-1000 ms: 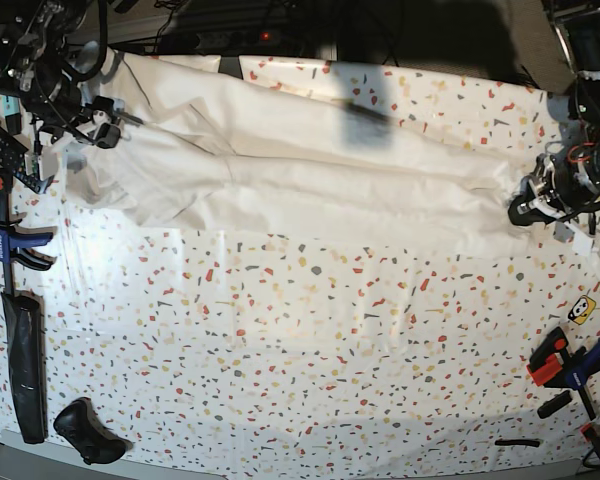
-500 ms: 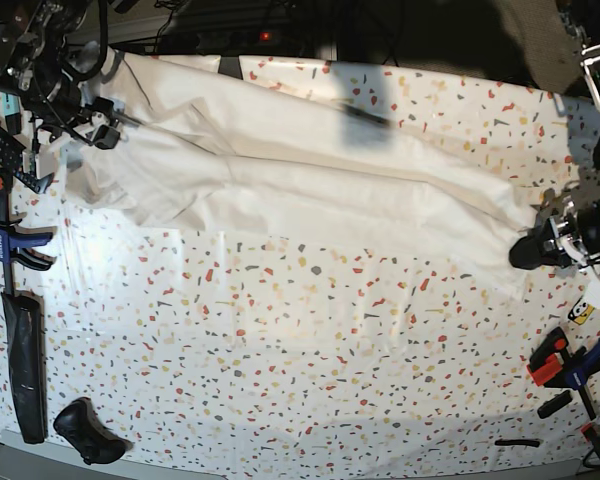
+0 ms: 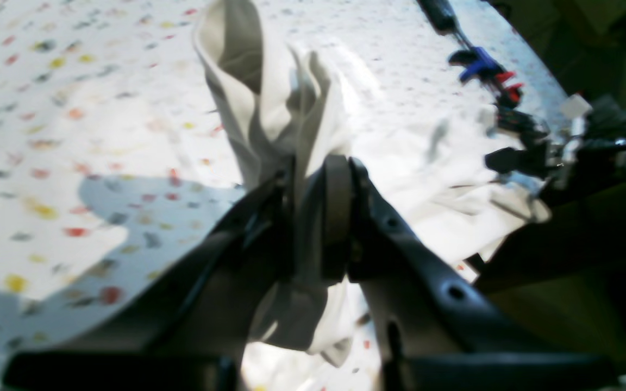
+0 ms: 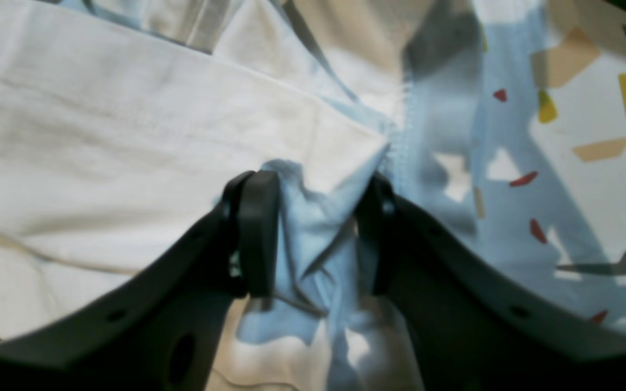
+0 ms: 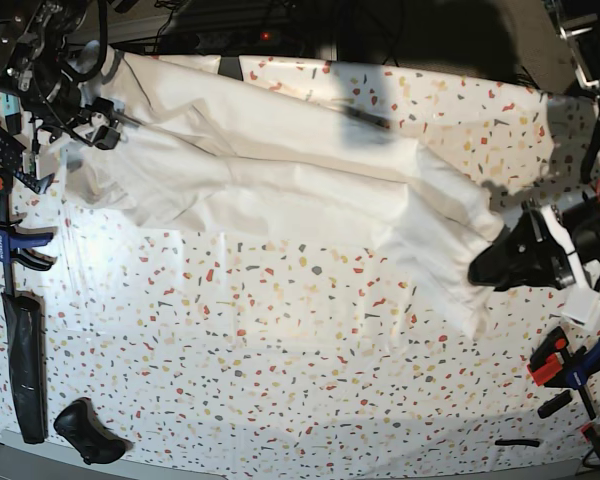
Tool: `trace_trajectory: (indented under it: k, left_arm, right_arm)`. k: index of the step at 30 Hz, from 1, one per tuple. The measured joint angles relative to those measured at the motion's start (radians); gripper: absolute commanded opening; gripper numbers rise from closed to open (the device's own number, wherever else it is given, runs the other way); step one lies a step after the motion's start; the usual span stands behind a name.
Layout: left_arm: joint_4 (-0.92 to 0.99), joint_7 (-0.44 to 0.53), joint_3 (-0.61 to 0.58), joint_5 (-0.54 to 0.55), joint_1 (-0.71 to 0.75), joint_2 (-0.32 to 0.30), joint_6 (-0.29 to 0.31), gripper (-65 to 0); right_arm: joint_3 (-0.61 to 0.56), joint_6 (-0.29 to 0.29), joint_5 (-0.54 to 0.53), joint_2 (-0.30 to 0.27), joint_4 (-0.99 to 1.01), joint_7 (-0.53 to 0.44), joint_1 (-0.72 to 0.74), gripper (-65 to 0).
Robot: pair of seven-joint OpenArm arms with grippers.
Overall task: Fold the T-shirt properly
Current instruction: 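Lift the strip end with the left gripper and carry it toward the right gripper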
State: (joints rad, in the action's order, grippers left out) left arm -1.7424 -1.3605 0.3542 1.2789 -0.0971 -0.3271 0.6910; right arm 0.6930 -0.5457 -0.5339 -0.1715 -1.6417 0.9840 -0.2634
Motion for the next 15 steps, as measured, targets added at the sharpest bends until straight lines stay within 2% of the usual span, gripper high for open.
trace_trajectory:
  k: [3, 9, 15]
  left_arm:
    - [-0.051, 0.023, 0.0, -0.014, 0.051, 0.068, 0.0, -65.0]
    - [-0.062, 0.121, 0.0, -0.211, 0.068, 0.177, 0.0, -65.0]
    - [-0.062, 0.158, 0.002, -0.288, 0.094, 0.281, -0.007, -65.0]
  right_arm:
    - [0.0, 0.0, -0.02, 0.0, 0.0, 0.002, 0.0, -41.0]
    - [0.0, 0.0, -0.042, 0.0, 0.004, 0.004, 0.0, -41.0]
    - [0.0, 0.0, -0.045, 0.0, 0.004, 0.004, 0.0, -41.0]
